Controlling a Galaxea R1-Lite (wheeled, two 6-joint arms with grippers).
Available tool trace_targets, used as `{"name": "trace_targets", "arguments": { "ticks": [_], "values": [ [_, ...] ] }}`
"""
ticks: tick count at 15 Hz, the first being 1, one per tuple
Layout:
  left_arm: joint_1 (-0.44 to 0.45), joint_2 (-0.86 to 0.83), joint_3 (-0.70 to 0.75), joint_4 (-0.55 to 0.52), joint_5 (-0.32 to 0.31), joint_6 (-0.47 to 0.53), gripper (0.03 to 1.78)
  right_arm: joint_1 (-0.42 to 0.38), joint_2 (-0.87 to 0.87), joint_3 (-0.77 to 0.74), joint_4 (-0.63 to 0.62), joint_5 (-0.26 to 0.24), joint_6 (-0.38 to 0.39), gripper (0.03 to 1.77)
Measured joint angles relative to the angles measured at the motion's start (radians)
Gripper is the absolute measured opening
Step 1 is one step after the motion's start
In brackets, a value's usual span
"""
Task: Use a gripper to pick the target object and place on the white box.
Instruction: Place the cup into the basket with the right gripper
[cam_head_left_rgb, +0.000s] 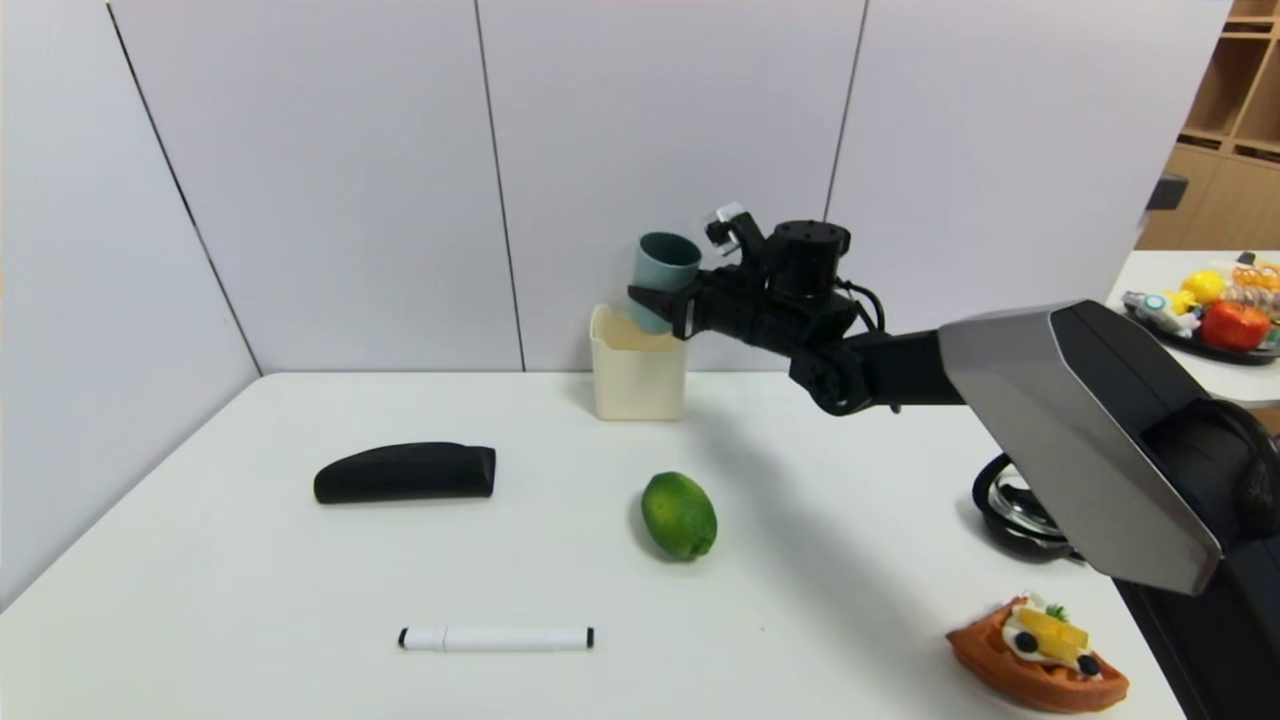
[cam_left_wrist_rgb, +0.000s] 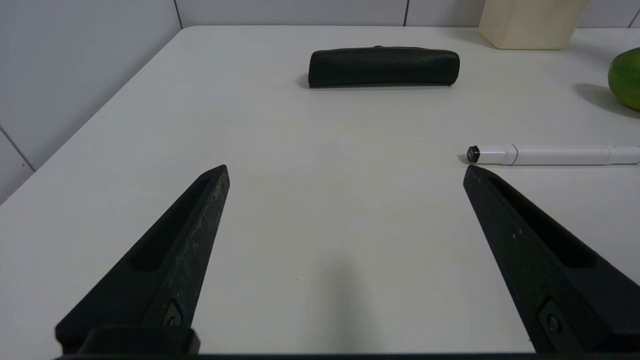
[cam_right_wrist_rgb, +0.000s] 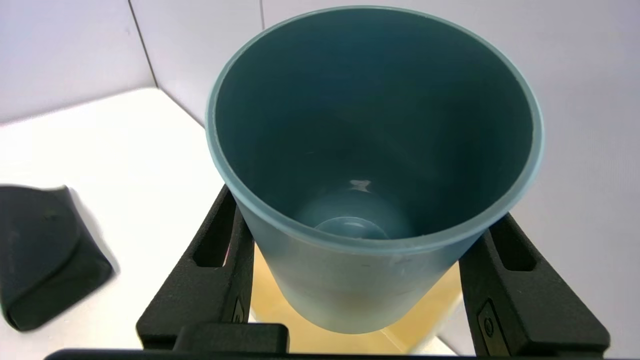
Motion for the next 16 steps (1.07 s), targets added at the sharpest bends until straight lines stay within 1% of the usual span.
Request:
{"name": "trace_targets", "arguments": {
  "ticks": [2,10,13,16],
  "values": [
    [0.000,0.000,0.000,0.000,0.000,0.000,1.69,0.000,0.003,-0.004,0.050,0.001,-0.030,1.10],
    [0.000,0.000,0.000,0.000,0.000,0.000,1.69,0.011,0.021,-0.061,0.217,0.006,-0.034,1.10],
    [0.000,0.000,0.000,0.000,0.000,0.000,1.69,0.016,0.032,-0.075,0.227,0.029,-0.033,1.10],
    [0.000,0.000,0.000,0.000,0.000,0.001,1.69,0.016,0.044,-0.077,0.226,0.030,-0.033,1.10]
  ]
}}
